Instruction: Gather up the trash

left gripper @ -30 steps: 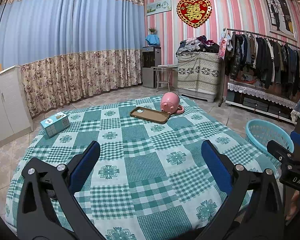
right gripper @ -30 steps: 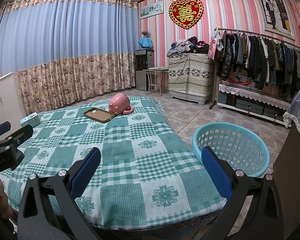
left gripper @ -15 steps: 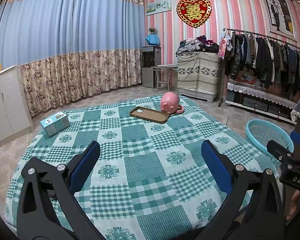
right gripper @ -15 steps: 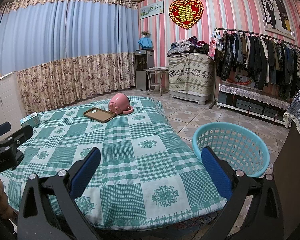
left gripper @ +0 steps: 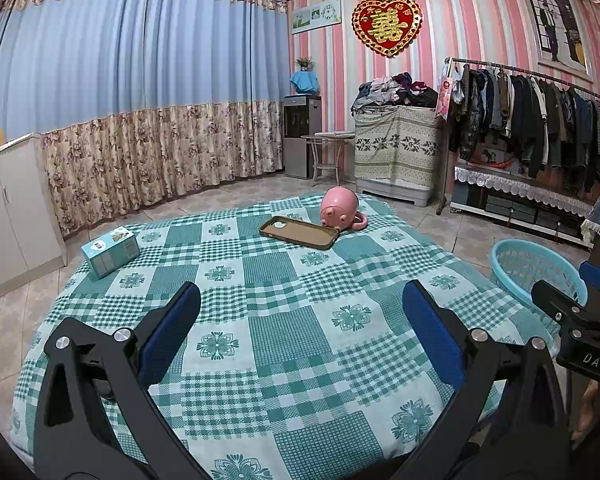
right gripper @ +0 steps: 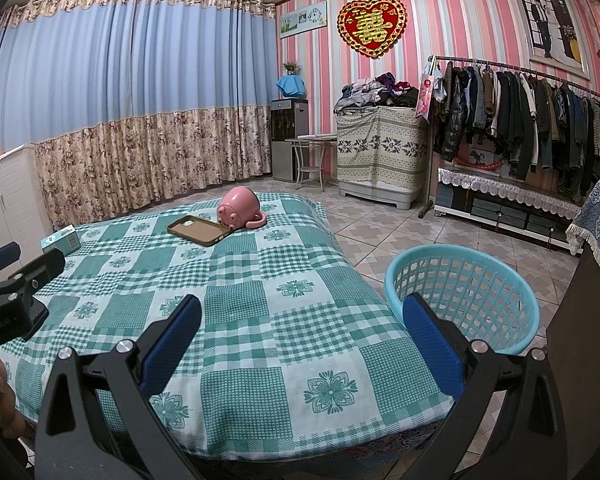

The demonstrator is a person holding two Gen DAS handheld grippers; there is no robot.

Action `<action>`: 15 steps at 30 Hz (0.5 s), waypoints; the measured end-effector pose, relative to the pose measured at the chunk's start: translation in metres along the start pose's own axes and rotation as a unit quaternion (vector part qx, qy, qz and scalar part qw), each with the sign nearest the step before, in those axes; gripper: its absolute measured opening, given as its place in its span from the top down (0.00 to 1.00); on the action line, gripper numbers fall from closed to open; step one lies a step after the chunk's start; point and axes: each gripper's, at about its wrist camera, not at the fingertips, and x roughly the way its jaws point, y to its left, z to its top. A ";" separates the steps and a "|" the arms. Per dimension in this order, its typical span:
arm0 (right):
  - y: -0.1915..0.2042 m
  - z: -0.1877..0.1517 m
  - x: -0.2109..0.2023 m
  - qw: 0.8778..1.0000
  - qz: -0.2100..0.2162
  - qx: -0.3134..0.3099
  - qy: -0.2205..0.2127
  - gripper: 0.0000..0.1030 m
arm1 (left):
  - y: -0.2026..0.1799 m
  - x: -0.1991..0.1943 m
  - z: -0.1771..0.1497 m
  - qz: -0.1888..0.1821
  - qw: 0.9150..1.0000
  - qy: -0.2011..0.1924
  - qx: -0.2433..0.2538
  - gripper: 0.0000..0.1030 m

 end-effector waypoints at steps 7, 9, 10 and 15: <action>0.000 0.000 -0.001 1.000 0.000 0.000 0.000 0.04 | -0.001 -0.001 0.001 0.001 1.000 0.000 -0.001 0.05; 0.000 0.000 0.000 1.000 0.000 0.001 0.000 0.04 | 0.000 -0.001 0.001 0.001 1.000 0.000 0.000 0.05; 0.000 0.000 -0.001 1.000 0.000 0.000 0.000 0.04 | -0.001 -0.001 0.001 0.001 1.000 -0.001 0.000 0.05; 0.000 0.000 0.000 1.000 0.001 -0.001 0.000 0.04 | -0.001 -0.001 0.000 0.001 1.000 -0.001 0.000 0.05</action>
